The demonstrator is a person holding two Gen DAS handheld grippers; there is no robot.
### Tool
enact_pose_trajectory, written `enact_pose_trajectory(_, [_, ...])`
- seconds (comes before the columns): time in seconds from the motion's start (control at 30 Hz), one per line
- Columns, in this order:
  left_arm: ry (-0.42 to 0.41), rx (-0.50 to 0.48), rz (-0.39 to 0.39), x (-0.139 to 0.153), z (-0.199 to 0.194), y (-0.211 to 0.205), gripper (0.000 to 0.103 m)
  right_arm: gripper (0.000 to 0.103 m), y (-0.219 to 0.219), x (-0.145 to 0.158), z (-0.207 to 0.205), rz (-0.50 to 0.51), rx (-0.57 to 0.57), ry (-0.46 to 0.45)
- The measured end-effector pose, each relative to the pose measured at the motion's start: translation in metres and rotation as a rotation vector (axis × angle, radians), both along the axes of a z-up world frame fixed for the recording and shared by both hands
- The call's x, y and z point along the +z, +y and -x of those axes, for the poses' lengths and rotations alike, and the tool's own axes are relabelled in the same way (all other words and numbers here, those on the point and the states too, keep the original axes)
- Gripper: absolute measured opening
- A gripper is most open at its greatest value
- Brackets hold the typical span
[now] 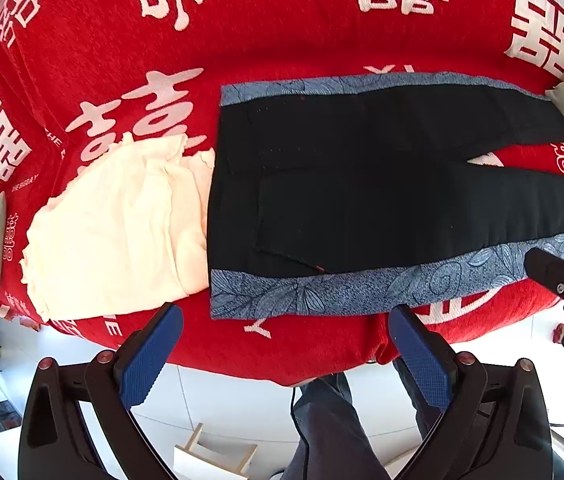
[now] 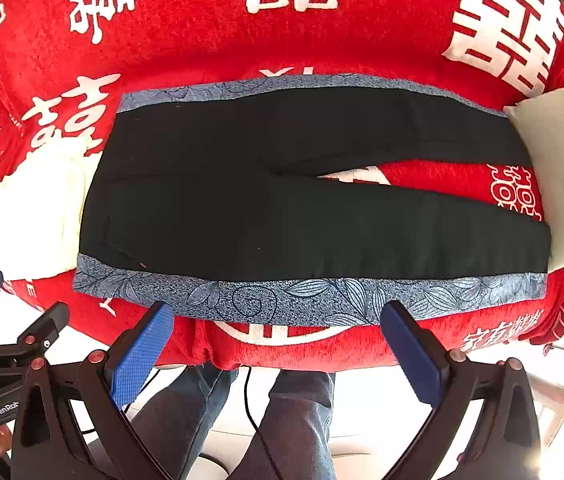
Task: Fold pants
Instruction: 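Move both grippers toward the grey patterned cuffs of the black trousers, then close the left gripper on one cuff while the right gripper grasps the other cuff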
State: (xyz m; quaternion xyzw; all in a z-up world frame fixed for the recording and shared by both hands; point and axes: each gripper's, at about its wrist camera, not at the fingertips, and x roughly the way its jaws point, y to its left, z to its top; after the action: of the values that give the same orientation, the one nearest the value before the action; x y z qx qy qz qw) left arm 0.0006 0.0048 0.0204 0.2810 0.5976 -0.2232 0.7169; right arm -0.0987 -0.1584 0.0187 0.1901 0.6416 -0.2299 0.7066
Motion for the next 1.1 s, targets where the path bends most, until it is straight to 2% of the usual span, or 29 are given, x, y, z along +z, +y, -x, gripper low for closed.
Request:
enact_pose_trajectory(0.2, [-0.001,0.031,0.012,0.002,-0.009,0.004,0.103,0.103,0.0,0.001,-0.005,-0.006,0.006,-0.003])
enact_pose_trajectory(0.5, [0.001,0.088,0.012,-0.006,-0.011,0.008,0.103,0.103,-0.01,-0.005,0.0,-0.07,-0.024,-0.036])
enact_pose_trajectory(0.6, [0.013,0.118,0.027,-0.01,-0.01,0.009,0.103,0.103,-0.019,-0.007,0.007,-0.118,-0.04,-0.065])
enact_pose_trajectory(0.73, [0.019,0.208,0.061,-0.017,-0.007,0.014,0.103,0.103,-0.033,-0.019,0.016,-0.218,-0.044,-0.081])
enact_pose_trajectory(0.93, [0.082,0.382,0.118,-0.052,-0.004,0.033,0.103,0.103,-0.042,-0.048,0.037,-0.357,-0.033,-0.12])
enact_pose_trajectory(1.1, [0.152,0.435,0.144,-0.102,-0.008,0.051,0.103,0.103,-0.043,-0.089,0.065,-0.516,-0.188,-0.207])
